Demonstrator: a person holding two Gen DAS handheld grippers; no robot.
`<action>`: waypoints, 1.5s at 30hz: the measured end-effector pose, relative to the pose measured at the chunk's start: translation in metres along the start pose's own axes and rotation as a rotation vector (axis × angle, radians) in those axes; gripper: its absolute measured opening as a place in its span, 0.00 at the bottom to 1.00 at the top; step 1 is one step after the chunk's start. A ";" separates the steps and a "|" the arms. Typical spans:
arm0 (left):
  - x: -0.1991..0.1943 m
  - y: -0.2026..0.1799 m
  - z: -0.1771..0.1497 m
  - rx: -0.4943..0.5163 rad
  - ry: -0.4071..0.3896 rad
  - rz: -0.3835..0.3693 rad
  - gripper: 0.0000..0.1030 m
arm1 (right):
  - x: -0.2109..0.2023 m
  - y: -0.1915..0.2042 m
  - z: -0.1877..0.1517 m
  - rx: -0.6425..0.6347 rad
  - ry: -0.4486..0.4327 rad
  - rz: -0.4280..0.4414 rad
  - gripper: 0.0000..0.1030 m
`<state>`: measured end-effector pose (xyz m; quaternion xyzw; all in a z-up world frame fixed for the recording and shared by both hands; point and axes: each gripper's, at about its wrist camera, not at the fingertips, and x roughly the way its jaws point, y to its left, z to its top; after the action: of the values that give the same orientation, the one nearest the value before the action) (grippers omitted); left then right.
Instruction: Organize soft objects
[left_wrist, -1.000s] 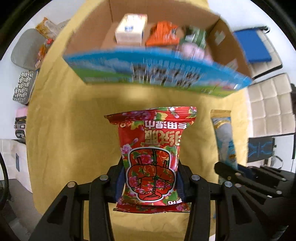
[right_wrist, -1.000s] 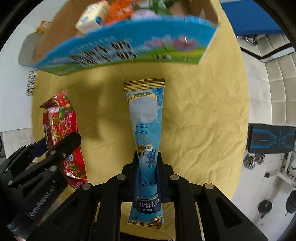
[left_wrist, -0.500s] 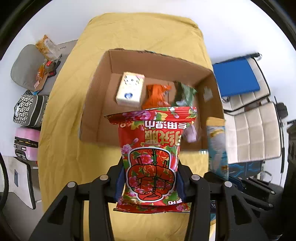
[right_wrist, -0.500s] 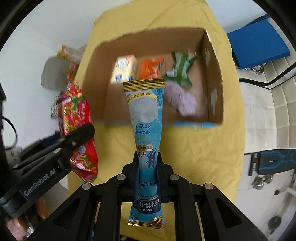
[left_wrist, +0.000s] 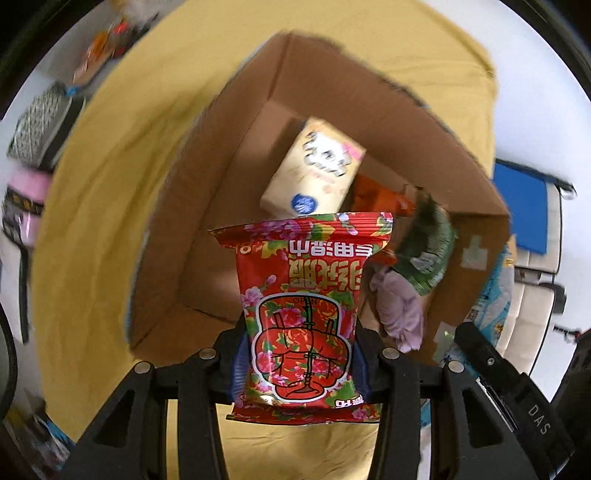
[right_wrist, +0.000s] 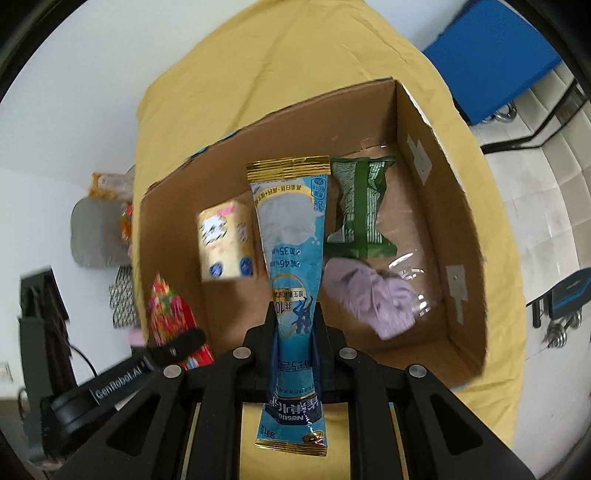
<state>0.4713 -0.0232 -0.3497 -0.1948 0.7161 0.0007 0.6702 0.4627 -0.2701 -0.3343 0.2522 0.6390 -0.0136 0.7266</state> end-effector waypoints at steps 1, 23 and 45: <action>0.007 0.003 0.002 -0.020 0.016 -0.003 0.41 | 0.009 -0.002 0.004 0.007 -0.003 0.000 0.15; 0.041 0.002 -0.009 -0.003 0.059 0.088 0.58 | 0.094 0.001 0.000 -0.040 0.105 -0.017 0.47; -0.043 -0.031 -0.093 0.325 -0.256 0.249 0.95 | 0.005 -0.017 -0.062 -0.249 -0.061 -0.276 1.00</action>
<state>0.3913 -0.0641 -0.2908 0.0072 0.6346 -0.0070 0.7728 0.4010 -0.2594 -0.3485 0.0699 0.6420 -0.0415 0.7624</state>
